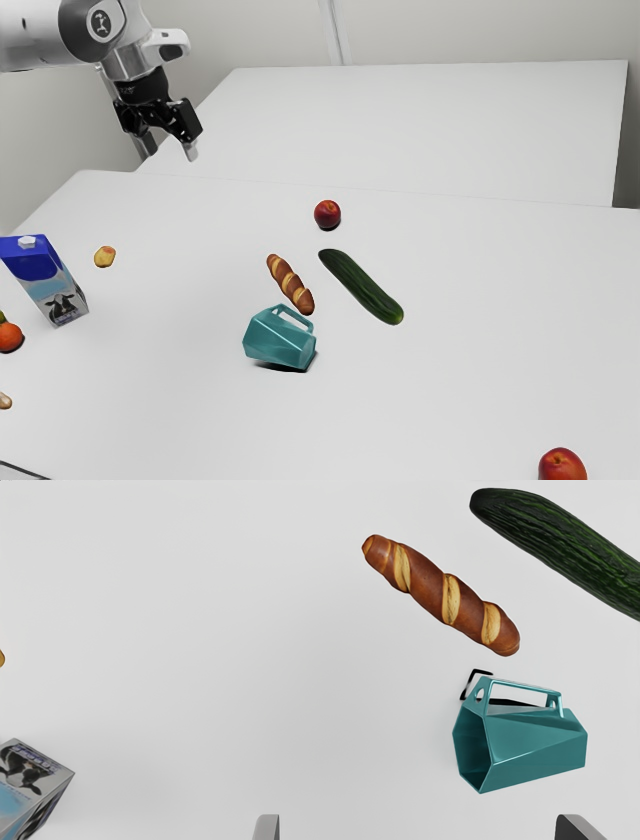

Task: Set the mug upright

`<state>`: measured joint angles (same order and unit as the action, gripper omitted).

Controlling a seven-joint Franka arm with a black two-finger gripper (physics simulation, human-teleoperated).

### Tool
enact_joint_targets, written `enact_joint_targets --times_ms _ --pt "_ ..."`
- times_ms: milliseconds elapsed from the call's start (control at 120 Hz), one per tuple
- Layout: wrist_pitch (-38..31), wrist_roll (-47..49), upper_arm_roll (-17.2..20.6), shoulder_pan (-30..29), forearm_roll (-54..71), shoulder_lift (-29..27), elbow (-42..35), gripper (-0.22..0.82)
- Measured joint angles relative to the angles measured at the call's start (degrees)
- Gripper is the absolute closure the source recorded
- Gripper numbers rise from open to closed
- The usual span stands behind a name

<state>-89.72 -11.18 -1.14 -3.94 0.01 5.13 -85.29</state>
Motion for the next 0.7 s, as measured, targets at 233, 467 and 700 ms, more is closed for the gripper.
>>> enact_joint_targets --times_ms 233,467,700 --pt "-0.13 -0.36 0.00 -0.02 -0.07 0.00 -0.13 0.00" --pt "-0.52 -0.37 -0.97 -0.19 -6.39 -3.72 -10.99 0.00" --pt "-7.13 -5.05 -3.63 -1.96 -21.73 -8.82 -29.11 0.00"
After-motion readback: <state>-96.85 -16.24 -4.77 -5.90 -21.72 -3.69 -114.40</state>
